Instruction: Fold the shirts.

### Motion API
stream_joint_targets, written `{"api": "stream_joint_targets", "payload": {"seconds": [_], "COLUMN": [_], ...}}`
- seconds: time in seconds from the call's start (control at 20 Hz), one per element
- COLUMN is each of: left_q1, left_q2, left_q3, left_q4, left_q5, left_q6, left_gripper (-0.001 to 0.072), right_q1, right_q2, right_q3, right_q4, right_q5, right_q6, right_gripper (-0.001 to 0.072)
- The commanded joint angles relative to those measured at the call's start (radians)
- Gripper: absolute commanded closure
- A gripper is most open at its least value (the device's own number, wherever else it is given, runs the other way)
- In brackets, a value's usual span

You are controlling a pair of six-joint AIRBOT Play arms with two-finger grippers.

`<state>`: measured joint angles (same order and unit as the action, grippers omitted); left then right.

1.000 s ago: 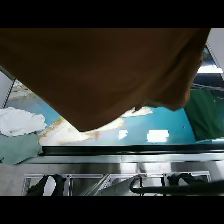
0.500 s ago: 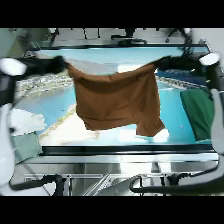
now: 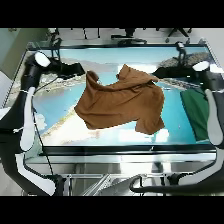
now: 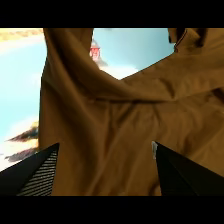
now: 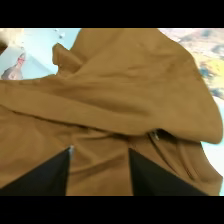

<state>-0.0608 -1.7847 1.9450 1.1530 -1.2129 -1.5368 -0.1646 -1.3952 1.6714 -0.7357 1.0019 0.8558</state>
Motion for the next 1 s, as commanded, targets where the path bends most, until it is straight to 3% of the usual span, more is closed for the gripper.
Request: {"api": "stream_joint_targets", "payload": {"seconds": [0.0,0.2,0.35,0.5,0.7,0.95], "left_q1": [0.095,0.128,0.097,0.050,-0.029,-0.093], "left_q2": [0.073,0.265,0.391,0.445,0.404,0.279], "left_q3": [0.000,-0.399,-0.764,-1.024,-1.134,-1.052], "left_q4": [0.004,0.003,-0.010,-0.153,-0.267,-0.266], "left_q5": [-0.290,-0.267,-0.098,0.144,0.387,0.411], "left_q6": [-0.001,0.007,0.022,0.064,0.081,0.081], "left_gripper": [0.0059,0.0059,0.0059,0.0059,0.0059,0.0060], "right_q1": [-0.113,-0.249,-0.284,-0.266,-0.198,-0.098], "right_q2": [0.091,0.097,0.096,0.096,0.062,-0.015], "right_q3": [-0.001,-0.090,-0.248,-0.419,-0.524,-0.524], "right_q4": [-0.149,-0.159,-0.158,-0.092,-0.034,0.074], "right_q5": [0.179,0.354,0.355,0.303,0.217,0.141], "right_q6": [0.156,0.188,0.186,0.124,0.082,0.047], "right_gripper": [0.0204,0.0207,0.0207,0.0207,0.0208,0.0223]}}
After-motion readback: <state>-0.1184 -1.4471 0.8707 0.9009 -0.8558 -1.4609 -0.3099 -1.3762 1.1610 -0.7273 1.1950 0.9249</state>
